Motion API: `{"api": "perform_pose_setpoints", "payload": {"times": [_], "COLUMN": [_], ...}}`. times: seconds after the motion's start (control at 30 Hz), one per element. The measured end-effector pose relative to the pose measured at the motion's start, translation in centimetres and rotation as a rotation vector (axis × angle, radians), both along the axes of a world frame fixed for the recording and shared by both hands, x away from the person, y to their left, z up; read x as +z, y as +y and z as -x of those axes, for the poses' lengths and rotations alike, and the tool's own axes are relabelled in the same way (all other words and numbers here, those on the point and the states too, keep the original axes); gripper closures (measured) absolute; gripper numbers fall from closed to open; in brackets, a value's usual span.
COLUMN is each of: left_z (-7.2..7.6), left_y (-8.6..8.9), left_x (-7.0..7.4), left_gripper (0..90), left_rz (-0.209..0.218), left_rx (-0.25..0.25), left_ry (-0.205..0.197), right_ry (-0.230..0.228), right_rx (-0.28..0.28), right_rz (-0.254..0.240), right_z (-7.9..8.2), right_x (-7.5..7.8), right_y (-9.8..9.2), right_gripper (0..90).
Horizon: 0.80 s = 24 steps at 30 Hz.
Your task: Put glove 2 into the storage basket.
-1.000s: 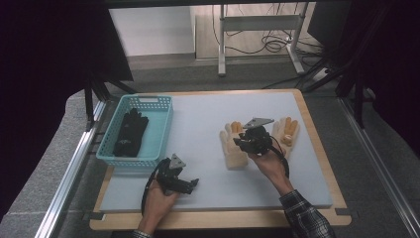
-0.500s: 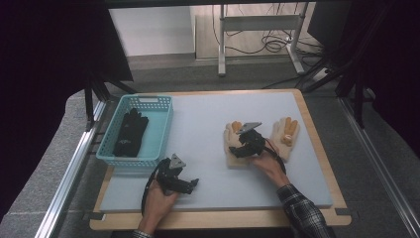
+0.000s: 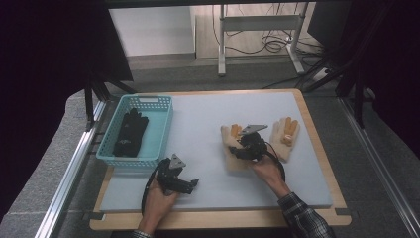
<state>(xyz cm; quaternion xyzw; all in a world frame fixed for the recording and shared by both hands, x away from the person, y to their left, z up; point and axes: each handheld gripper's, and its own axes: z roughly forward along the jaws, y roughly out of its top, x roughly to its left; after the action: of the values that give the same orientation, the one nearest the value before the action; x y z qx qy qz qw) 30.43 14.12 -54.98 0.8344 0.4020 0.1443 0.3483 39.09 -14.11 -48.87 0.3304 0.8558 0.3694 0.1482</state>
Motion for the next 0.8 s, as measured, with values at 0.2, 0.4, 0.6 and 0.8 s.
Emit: {"api": "perform_pose_setpoints", "payload": {"times": [0.2,0.4,0.6,0.8], "left_z": [0.0,0.0,0.0,0.0], "left_y": [0.0,0.0,0.0,0.0], "left_x": [0.0,0.0,0.0,0.0], "left_gripper": [2.0,2.0,2.0,1.9], "left_rz": [0.001,-0.001,0.001,0.001], "left_rx": [0.001,-0.001,0.001,0.001], "left_ry": [0.0,-0.002,0.0,0.0], "right_ry": [0.021,0.036,0.004,-0.023], "right_rx": [0.019,0.026,-0.028,-0.139], "right_rz": [0.001,-0.027,-0.042,-0.023], "right_z": [3.3,3.2,1.6,-0.7], "right_x": [-0.9,-2.0,-1.1,-0.5], "right_y": [1.2,0.4,-3.0,-8.0], "right_gripper": [52.8,33.4,33.6,42.7]}}
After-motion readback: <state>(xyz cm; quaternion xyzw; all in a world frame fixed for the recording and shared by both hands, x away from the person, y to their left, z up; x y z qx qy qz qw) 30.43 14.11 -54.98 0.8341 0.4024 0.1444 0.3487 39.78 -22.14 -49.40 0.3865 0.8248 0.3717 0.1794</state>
